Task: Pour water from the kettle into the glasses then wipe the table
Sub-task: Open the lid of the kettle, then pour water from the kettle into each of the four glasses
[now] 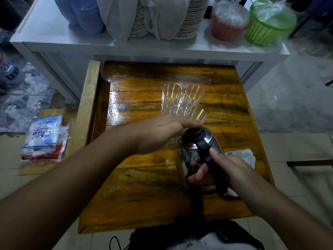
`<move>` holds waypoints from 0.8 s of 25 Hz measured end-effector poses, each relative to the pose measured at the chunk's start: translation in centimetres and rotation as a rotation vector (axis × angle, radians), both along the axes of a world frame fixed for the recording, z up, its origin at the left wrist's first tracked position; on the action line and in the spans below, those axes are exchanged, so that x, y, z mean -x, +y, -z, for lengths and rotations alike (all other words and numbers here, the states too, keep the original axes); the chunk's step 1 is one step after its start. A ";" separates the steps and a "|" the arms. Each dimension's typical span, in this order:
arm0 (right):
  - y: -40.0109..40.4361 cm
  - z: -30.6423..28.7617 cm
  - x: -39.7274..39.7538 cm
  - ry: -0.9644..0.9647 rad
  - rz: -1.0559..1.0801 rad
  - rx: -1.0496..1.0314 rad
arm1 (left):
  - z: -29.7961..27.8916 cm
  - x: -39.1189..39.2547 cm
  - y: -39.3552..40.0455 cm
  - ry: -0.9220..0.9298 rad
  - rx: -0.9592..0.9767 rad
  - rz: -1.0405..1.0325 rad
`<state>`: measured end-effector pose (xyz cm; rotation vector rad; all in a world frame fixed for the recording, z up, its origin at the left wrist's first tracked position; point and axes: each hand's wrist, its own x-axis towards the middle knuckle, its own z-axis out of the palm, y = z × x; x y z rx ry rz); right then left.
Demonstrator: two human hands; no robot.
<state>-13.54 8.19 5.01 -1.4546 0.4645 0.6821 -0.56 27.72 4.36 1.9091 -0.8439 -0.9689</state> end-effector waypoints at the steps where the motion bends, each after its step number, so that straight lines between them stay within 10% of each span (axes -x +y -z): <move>1: 0.0 -0.2 -0.1 0.001 -0.001 0.011 | -0.5 -0.1 0.2 0.033 0.006 -0.015; 7: 0.2 -1.0 -0.7 0.040 0.054 0.004 | 3.1 -4.1 -1.6 0.158 -0.251 -0.008; 13: 0.2 -1.7 -0.9 0.033 0.047 0.042 | 5.5 -5.8 -2.3 0.115 -0.060 0.333; 17: 0.4 -2.4 -0.9 0.025 0.051 0.047 | 1.4 -5.8 -2.0 0.391 -0.132 0.119; 20: 0.5 -2.8 -1.1 0.034 0.053 0.053 | -2.5 -5.4 -2.7 0.189 -0.092 -0.020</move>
